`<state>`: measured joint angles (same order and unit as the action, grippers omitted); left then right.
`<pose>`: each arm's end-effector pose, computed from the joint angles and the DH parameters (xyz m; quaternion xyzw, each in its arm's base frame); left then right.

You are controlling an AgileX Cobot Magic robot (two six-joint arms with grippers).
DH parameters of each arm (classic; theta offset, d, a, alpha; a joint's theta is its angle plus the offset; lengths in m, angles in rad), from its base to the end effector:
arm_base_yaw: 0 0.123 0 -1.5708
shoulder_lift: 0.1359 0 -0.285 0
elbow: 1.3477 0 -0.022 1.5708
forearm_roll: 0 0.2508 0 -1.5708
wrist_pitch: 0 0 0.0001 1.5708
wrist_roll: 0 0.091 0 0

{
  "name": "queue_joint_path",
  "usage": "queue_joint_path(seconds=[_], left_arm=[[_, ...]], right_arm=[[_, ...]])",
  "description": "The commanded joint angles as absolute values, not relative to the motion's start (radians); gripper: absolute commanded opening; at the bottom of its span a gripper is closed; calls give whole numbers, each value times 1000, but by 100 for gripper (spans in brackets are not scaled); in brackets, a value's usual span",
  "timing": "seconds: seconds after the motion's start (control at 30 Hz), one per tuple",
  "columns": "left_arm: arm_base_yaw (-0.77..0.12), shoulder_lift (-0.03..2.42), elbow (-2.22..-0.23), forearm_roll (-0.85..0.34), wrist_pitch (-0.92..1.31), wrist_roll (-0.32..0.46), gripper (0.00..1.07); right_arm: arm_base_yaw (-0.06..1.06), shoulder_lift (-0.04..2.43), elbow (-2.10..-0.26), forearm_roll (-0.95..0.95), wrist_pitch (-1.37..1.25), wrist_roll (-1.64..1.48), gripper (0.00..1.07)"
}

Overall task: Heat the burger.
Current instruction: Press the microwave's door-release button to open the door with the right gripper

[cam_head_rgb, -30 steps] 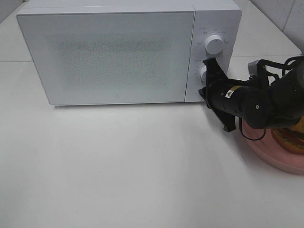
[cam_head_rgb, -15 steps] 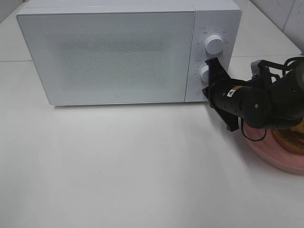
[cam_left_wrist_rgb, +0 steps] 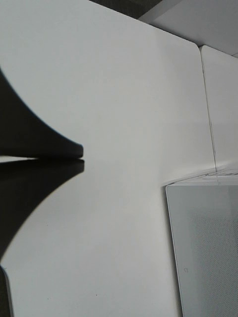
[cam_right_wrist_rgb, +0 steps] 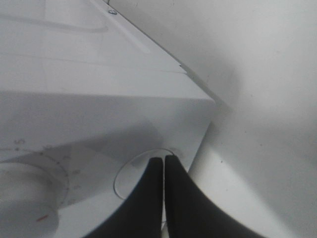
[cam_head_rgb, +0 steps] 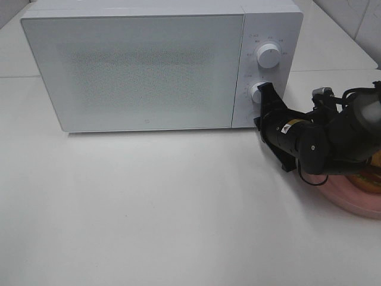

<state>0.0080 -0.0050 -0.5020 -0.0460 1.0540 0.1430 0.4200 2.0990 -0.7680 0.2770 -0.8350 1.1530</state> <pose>-0.0056 -0.0037 0.2784 0.0582 0.8474 0.0168 0.5275 0.3345 0.1292 0.0799 0.4214 0.7250 0.3603 0.4085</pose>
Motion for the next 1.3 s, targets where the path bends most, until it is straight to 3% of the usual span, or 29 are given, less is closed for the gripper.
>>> queue_joint_path(seconds=[0.03,0.7,1.3], left_arm=[[9,-27,-498,-44,1041,136,0],[9,-27,-498,-44,1041,136,0],[9,-27,-498,-44,1041,136,0]], right_arm=[[419,2098,-774,269,-865,1158,0],[419,2148,-778,220,-1012,1252,0],[419,2152,-860,218,-994,1251,0]])
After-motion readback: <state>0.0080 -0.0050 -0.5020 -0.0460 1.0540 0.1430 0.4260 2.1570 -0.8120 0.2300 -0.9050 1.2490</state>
